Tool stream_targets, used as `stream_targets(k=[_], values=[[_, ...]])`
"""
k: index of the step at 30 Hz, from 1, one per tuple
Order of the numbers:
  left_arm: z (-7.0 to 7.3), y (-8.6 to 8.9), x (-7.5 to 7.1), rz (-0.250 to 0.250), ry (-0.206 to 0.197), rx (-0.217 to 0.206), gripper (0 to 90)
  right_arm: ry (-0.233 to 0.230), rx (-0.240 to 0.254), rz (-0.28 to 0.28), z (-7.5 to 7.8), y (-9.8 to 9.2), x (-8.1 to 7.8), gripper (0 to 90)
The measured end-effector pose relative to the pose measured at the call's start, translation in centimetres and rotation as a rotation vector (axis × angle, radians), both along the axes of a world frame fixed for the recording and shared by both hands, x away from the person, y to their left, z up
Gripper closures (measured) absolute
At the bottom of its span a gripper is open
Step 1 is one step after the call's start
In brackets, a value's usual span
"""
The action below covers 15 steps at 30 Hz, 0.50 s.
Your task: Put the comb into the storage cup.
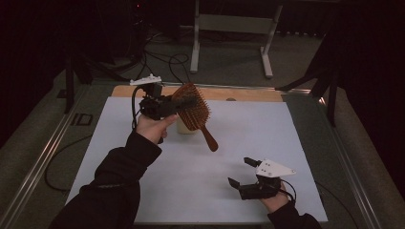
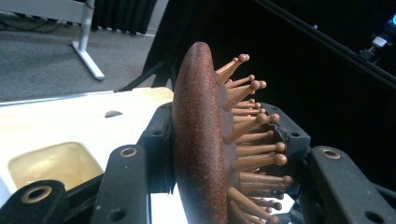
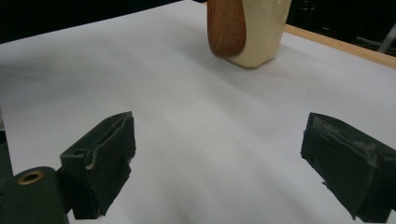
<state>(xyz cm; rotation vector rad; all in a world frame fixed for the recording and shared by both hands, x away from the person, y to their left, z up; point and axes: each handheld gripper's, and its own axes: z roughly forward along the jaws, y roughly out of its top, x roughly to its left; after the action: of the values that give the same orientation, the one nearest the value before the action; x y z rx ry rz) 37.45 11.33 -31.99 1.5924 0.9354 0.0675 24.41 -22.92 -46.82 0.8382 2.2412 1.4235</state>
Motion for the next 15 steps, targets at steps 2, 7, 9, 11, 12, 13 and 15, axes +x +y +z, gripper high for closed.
stream_targets(k=[2,7,9,11,12,13,15], values=[[0.3,0.2,0.2,0.009,-0.002,-0.003,53.2,-0.005,0.0,0.001,-0.1,-0.2,-0.1,9.7],[0.9,0.8,0.8,0.028,-0.011,0.005,53.2,-0.006,-0.007,-0.006,-0.1,-0.5,-0.3,9.7],[1.2,1.1,1.0,0.037,-0.016,0.005,53.2,-0.008,-0.002,-0.01,-0.1,-0.6,-0.3,9.7],[1.5,1.4,1.3,0.046,-0.019,0.006,53.2,-0.01,-0.003,-0.008,-0.1,-0.7,-0.3,9.7],[1.7,1.5,1.5,0.052,-0.019,0.005,53.2,-0.011,-0.006,-0.01,-0.1,-0.8,-0.4,9.7],[1.8,1.6,1.6,0.056,-0.021,0.004,53.2,-0.009,-0.004,-0.011,-0.1,-0.8,-0.4,9.7],[2.2,1.8,1.9,0.065,-0.024,0.006,53.2,-0.009,-0.004,-0.012,-0.2,-0.9,-0.5,9.7]])
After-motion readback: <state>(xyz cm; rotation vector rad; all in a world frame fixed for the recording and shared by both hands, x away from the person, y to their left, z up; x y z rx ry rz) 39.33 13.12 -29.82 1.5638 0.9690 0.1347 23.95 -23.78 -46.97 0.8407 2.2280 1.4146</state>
